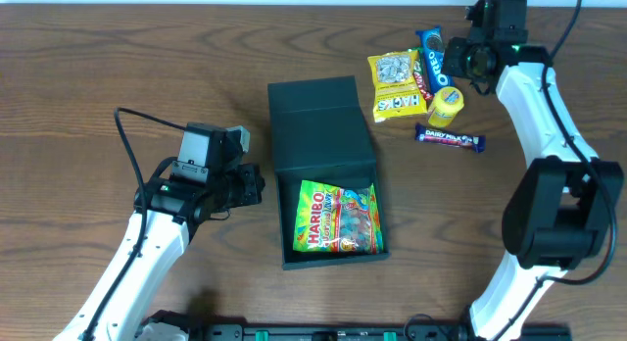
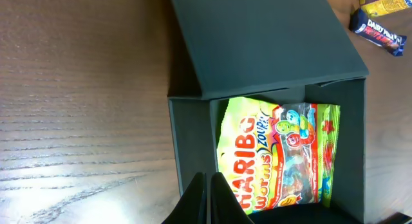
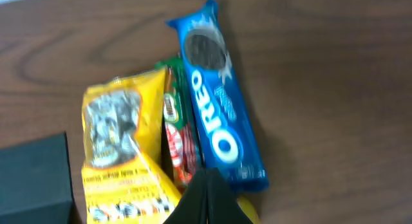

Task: Pack container
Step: 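Reach the right gripper to the blue Oreo pack behind the box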

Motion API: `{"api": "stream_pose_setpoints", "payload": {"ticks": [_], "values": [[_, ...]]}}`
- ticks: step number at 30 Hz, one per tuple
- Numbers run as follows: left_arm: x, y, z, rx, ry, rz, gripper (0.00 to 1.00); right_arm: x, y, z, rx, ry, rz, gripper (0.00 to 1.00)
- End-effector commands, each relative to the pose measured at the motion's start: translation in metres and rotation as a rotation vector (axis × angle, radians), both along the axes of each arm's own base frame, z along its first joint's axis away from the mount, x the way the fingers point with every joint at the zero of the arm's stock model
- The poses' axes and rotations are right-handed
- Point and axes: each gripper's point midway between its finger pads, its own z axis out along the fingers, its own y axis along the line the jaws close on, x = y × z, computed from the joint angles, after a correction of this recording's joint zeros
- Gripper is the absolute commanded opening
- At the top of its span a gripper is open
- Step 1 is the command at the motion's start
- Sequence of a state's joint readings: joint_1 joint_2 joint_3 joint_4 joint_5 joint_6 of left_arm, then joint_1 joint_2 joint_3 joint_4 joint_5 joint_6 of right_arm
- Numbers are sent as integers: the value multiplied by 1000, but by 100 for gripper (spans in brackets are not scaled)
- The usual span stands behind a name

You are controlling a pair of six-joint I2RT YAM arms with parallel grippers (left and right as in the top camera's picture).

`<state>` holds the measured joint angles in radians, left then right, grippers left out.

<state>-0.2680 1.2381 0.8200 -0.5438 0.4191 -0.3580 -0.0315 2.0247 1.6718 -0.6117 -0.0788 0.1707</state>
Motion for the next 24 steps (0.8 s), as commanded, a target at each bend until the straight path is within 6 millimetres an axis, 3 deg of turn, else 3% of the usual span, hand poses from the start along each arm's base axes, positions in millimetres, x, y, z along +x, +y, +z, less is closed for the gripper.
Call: {"api": "stream_pose_setpoints", "payload": {"ticks": [1, 6, 12, 18, 24], "values": [[4, 0, 9, -3, -31, -19, 6, -5, 1, -12, -2, 50, 17, 1], [4, 0, 9, 3, -37, -31, 5, -29, 1, -25, -18, 159, 52, 1], [4, 0, 9, 4, -38, -34, 6, -43, 0, -31, -29, 220, 65, 1], [4, 0, 9, 4, -38, -34, 6, -39, 0, -30, -31, 203, 62, 1], [4, 0, 9, 4, -37, -33, 6, -12, -1, -9, -25, 81, 35, 1]]}}
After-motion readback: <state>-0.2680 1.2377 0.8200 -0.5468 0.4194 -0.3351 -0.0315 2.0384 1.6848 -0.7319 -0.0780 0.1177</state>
